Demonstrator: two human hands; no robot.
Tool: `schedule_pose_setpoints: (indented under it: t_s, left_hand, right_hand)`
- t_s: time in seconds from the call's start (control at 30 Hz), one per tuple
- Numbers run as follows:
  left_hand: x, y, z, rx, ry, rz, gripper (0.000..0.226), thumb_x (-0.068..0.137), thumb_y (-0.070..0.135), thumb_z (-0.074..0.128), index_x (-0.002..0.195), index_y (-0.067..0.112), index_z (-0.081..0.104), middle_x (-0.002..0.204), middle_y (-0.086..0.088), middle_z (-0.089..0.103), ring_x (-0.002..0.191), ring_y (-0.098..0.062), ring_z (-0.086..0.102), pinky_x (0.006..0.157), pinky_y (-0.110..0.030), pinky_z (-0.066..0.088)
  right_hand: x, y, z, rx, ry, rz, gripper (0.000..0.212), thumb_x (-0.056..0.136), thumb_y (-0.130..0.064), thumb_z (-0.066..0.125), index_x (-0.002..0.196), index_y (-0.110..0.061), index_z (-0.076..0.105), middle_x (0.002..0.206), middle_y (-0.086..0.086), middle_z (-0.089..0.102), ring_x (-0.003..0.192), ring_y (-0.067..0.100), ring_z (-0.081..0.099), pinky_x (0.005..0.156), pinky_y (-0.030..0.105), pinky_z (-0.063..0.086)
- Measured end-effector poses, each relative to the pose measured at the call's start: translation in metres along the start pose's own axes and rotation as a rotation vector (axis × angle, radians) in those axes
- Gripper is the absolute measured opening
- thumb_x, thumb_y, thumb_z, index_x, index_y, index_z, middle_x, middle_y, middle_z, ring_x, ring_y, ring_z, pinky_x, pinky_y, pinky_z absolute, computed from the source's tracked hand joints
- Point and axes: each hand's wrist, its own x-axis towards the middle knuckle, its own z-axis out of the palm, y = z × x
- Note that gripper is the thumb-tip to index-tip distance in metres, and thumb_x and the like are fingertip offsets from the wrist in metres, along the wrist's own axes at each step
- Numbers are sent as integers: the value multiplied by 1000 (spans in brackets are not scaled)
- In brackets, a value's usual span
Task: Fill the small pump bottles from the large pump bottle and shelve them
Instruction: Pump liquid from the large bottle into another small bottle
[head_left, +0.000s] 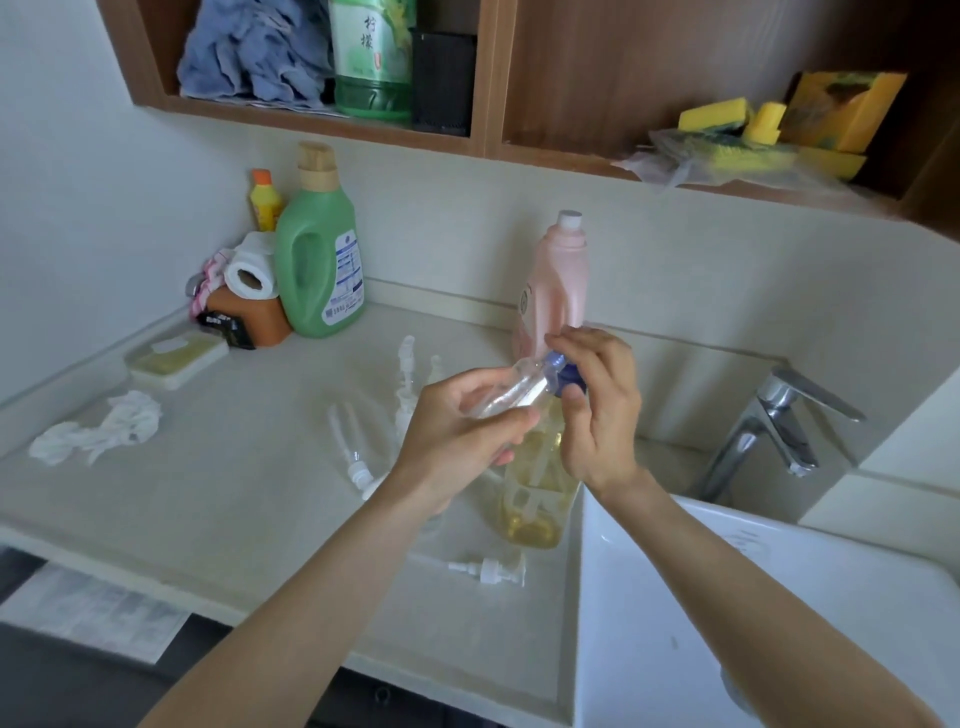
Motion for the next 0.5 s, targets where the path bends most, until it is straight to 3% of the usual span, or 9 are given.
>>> schedule_pose_setpoints:
  t_s: [0.1, 0.23, 0.37, 0.5]
  left_hand:
    - [2, -5, 1, -39, -2, -5, 28, 79, -3, 71, 96, 19, 69, 75, -6, 64, 65, -25, 51, 50, -25, 43]
    - [2, -7, 2, -36, 23, -13, 27, 79, 0, 72, 98, 19, 68, 77, 0, 67, 66, -25, 54, 52, -23, 46]
    - [-3, 1, 3, 5, 40, -6, 32, 76, 4, 76, 101, 23, 67, 91, 4, 70, 65, -20, 60, 55, -23, 49]
    - [-8, 10, 9, 66, 76, 6, 40, 65, 17, 79, 99, 32, 66, 103, 5, 71, 65, -14, 62, 59, -22, 50]
  right_hand:
    - [-2, 2, 0, -34, 16, 17, 50, 100, -33, 32, 103, -2, 71, 104, 3, 61, 98, 30, 54, 90, 27, 40]
    - [-2, -2, -2, -64, -23, 45, 40, 87, -15, 37, 105, -3, 71, 104, 6, 61, 97, 25, 48, 91, 18, 34]
    - [9, 2, -8, -32, -77, 15, 46, 99, -34, 36, 113, -3, 67, 110, 9, 60, 100, 24, 49, 91, 29, 37]
    - [20, 5, -16, 78, -127, 21, 61, 102, -43, 27, 117, 5, 62, 113, 13, 62, 109, 22, 53, 98, 23, 37]
